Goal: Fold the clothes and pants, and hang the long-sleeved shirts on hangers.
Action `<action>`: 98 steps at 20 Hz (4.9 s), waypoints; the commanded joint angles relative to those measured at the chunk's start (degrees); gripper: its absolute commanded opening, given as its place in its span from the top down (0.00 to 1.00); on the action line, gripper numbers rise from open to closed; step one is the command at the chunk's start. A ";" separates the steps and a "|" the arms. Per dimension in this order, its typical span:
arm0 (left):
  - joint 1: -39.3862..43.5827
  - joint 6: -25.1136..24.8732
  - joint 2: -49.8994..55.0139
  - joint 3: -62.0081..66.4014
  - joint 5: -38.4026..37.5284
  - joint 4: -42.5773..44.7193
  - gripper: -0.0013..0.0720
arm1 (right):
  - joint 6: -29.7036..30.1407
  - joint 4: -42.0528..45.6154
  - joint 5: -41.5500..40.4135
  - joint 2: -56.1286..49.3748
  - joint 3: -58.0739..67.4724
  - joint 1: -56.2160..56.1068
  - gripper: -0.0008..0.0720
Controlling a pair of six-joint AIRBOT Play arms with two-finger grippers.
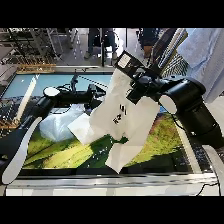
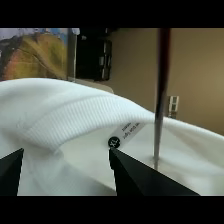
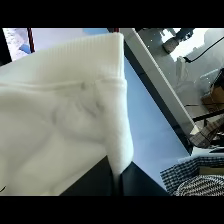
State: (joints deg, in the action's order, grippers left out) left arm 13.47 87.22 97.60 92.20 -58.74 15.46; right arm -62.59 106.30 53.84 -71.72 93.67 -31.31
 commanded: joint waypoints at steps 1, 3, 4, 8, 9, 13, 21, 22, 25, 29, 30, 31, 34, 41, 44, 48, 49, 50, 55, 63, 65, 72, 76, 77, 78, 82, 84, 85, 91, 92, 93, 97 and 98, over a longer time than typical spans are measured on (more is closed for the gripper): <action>0.37 -1.55 1.14 -0.04 0.87 -2.08 0.19 | 0.72 0.02 -1.36 0.07 -0.02 -1.25 0.95; 1.18 -1.46 2.23 -0.07 -0.24 -0.15 0.19 | 0.00 0.07 -1.55 0.07 0.35 -1.57 0.95; 1.66 -0.04 2.95 -0.07 -0.59 1.84 0.26 | -0.92 0.04 -1.79 0.15 0.76 -1.57 0.95; 2.10 -0.04 5.44 -0.07 3.45 0.81 0.97 | -3.98 -0.92 0.59 2.08 1.18 -1.57 0.95; 1.64 -3.17 5.25 -0.04 4.79 -1.51 0.96 | -3.98 -0.96 3.48 2.32 1.18 -1.51 0.95; -2.34 -12.92 3.52 -0.04 5.49 -10.54 0.97 | -3.98 -1.49 10.32 2.47 1.14 0.79 0.95; -11.63 -14.21 3.04 -0.04 5.44 -11.02 0.97 | -2.16 -2.51 11.56 2.97 1.14 1.07 0.95; -12.44 -14.21 3.04 -0.04 5.44 -11.17 0.97 | -1.53 -2.56 11.67 2.97 1.14 1.07 0.95; -14.58 -14.23 3.04 -0.02 5.42 -11.23 0.97 | 1.18 -2.29 14.25 2.95 1.01 1.09 0.95; -16.37 -14.25 2.97 0.00 5.38 -11.26 0.97 | 4.59 0.94 18.21 2.89 1.01 1.09 0.95; -16.61 -14.67 2.86 0.00 5.42 -11.30 0.97 | 5.88 1.16 19.10 2.89 1.01 1.09 0.95; -16.81 -15.65 2.67 0.00 5.60 -11.26 0.97 | 7.30 1.81 20.20 2.75 1.01 1.09 0.95; -17.03 -17.99 1.55 0.02 5.05 -11.19 0.97 | 10.29 3.48 20.94 2.62 -0.87 1.09 0.95; -14.67 -16.31 1.20 -0.02 -7.21 -7.37 0.29 | 1.51 3.72 7.54 2.49 -2.84 1.09 0.95; -11.30 -13.62 1.20 -0.02 -11.43 -7.02 0.29 | -0.20 3.58 6.62 2.51 -2.84 1.07 0.95; -7.06 -10.69 1.27 -0.02 -10.32 -6.45 0.29 | -0.17 1.75 5.09 2.51 -2.84 0.90 0.95; -6.40 -10.67 1.27 -0.02 -10.27 -6.45 0.29 | -0.07 1.46 4.96 2.51 -2.84 0.90 0.95; -5.88 -10.67 1.27 -0.02 -10.27 -6.43 0.29 | 0.31 1.42 4.72 2.51 -2.84 0.90 0.95; -4.76 -7.63 1.27 -0.02 -7.56 -1.79 0.29 | 0.33 0.90 0.09 2.67 -2.84 0.26 0.95; -3.43 -5.62 1.27 -0.02 0.61 -2.16 0.30 | 0.90 0.00 -1.51 2.67 -2.84 -1.60 0.95; -2.78 -5.51 1.27 -0.02 1.79 -2.19 0.30 | 0.90 0.02 -1.46 2.67 -2.84 -1.60 0.95; 0.33 -5.60 3.23 -0.02 2.64 -1.77 0.64 | 0.20 -0.04 -2.60 2.69 -2.82 -1.60 0.95; 1.75 -9.27 5.25 -0.02 1.70 -2.01 0.96 | -0.02 -0.02 -2.12 2.69 -2.84 -1.53 0.95; 1.68 -10.95 5.31 -0.02 1.46 -1.99 0.96 | -0.17 -0.02 -2.12 2.69 -2.84 -1.53 0.95; 1.25 -12.79 5.29 -0.02 1.03 -2.08 0.97 | -0.92 0.04 -2.10 2.69 -2.84 -1.53 0.95; -3.67 -13.22 4.70 -0.02 -1.36 -1.95 0.97 | -2.14 0.26 2.43 2.69 -2.84 -1.53 0.95; -7.74 -13.40 3.65 -0.02 -1.90 -1.95 0.97 | -2.32 0.11 5.95 2.69 -2.84 -1.53 0.95; -9.97 -13.35 3.04 -0.02 -1.44 -2.03 0.97 | -2.29 -0.46 6.84 2.75 -2.84 -1.53 0.95; -16.48 -12.04 2.34 0.00 5.77 -2.10 0.97 | -1.88 -4.52 7.04 3.15 -2.84 -1.53 0.95; -16.50 -12.04 2.34 0.00 6.45 -1.97 0.97 | -1.88 -4.55 7.10 3.15 -2.84 -1.53 0.95; -16.44 -12.04 2.34 0.00 6.91 -1.92 0.97 | -1.90 -4.57 7.13 3.15 -2.84 -1.53 0.95; -16.52 -12.04 2.34 0.00 8.26 -1.97 0.97 | -0.55 -4.48 9.84 3.15 -2.84 -1.53 0.95; -16.85 -12.04 2.34 0.00 8.33 -1.97 0.97 | 0.20 -4.22 11.32 3.15 -2.84 -1.53 0.95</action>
State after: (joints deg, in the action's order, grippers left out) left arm -2.76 75.07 99.98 92.18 -52.23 13.32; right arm -63.88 101.75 62.00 -68.62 90.83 -32.88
